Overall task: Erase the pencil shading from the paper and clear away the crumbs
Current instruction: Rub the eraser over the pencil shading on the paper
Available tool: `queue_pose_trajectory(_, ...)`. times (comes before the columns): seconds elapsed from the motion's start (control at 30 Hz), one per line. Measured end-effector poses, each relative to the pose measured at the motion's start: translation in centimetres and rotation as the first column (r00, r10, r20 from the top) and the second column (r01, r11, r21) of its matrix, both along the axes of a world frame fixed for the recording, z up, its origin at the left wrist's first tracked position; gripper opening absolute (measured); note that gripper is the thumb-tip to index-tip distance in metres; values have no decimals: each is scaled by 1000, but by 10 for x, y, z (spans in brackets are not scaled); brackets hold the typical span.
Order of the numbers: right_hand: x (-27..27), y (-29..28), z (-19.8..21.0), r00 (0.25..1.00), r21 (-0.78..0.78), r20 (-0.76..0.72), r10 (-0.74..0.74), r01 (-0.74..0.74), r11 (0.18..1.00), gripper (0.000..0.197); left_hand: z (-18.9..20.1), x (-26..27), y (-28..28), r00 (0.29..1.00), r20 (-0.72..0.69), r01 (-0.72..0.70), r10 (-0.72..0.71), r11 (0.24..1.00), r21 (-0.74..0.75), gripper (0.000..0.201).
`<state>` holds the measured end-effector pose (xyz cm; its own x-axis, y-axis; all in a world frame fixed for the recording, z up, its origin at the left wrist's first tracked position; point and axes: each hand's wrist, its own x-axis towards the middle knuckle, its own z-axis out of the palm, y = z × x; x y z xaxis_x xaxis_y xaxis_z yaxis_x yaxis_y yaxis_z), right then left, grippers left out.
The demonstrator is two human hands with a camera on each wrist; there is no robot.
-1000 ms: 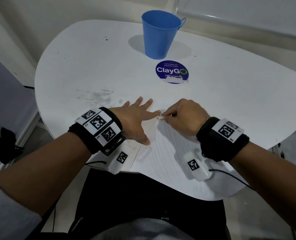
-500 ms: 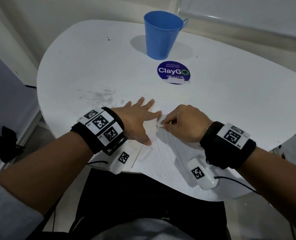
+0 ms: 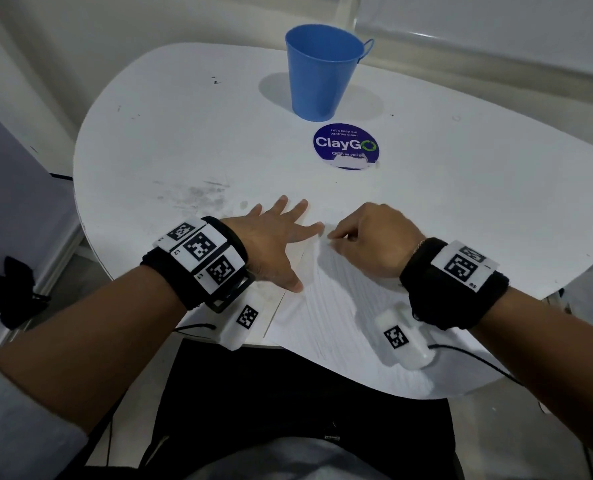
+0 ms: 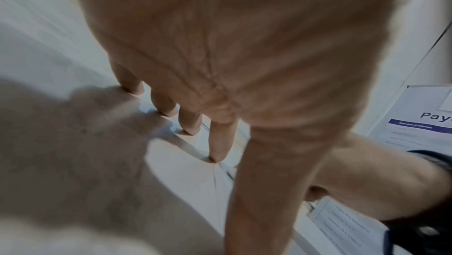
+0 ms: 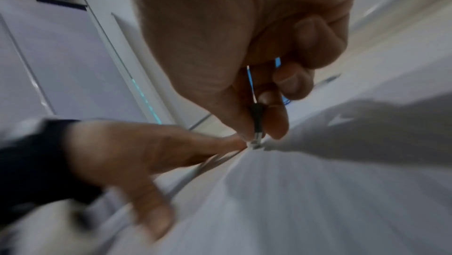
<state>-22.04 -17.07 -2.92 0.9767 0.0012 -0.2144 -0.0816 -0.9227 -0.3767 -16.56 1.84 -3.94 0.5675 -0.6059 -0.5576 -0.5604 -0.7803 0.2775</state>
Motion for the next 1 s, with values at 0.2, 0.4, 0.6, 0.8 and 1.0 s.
queue_pose_trajectory(0.2, 6, -4, 2, 998, 5, 22, -60, 60, 998, 17, -3, 0, 1, 1000, -6, -18, 18, 1000, -5, 109)
queue_pose_trajectory(0.4, 7, 0, 2, 1000, 35, -12, -15, 15, 999, 17, -1, 1, 1, 1000, -13, -18, 18, 1000, -3, 109)
queue_pose_trajectory(0.6, -6, 12, 3, 990, 76, -63, 128, -124, 989, 15, 1, 1, 0, 1000, -18, -16, 16, 1000, -1, 109)
queue_pose_trajectory(0.8, 3, 10, -1, 996, 51, 8, 83, -84, 995, 17, -1, 3, -1, 1000, -14, 12, -12, 1000, 8, 111)
queue_pose_trajectory(1.0, 7, 8, 0, 999, 45, 12, 37, -38, 998, 15, -1, 2, -1, 1000, 8, 20, -20, 1000, 19, 110)
